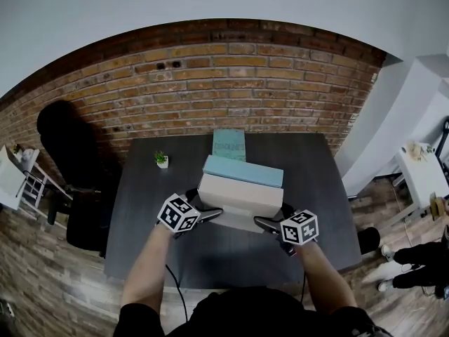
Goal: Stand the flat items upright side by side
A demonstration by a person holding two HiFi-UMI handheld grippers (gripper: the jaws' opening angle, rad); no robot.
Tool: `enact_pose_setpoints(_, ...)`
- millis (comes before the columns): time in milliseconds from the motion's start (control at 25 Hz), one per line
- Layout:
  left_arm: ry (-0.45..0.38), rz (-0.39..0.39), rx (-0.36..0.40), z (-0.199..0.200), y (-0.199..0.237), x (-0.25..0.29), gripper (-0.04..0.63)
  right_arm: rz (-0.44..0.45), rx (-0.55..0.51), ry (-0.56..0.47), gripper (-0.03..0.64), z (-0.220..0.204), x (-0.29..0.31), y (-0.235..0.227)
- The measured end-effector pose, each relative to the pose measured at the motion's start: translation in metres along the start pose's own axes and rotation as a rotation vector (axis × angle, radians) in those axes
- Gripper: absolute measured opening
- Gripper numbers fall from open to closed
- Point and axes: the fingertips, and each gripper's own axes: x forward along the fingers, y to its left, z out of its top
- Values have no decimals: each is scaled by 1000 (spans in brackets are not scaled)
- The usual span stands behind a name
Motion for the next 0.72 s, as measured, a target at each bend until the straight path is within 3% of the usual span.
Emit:
enact_pose_setpoints(480, -20, -20, 36, 7, -14, 8, 423, 22, -11, -1, 446, 0, 1, 2)
enact_pose_setpoints(720, -12, 31, 27, 5, 0, -2, 427, -4, 16, 5, 439, -4, -4, -3)
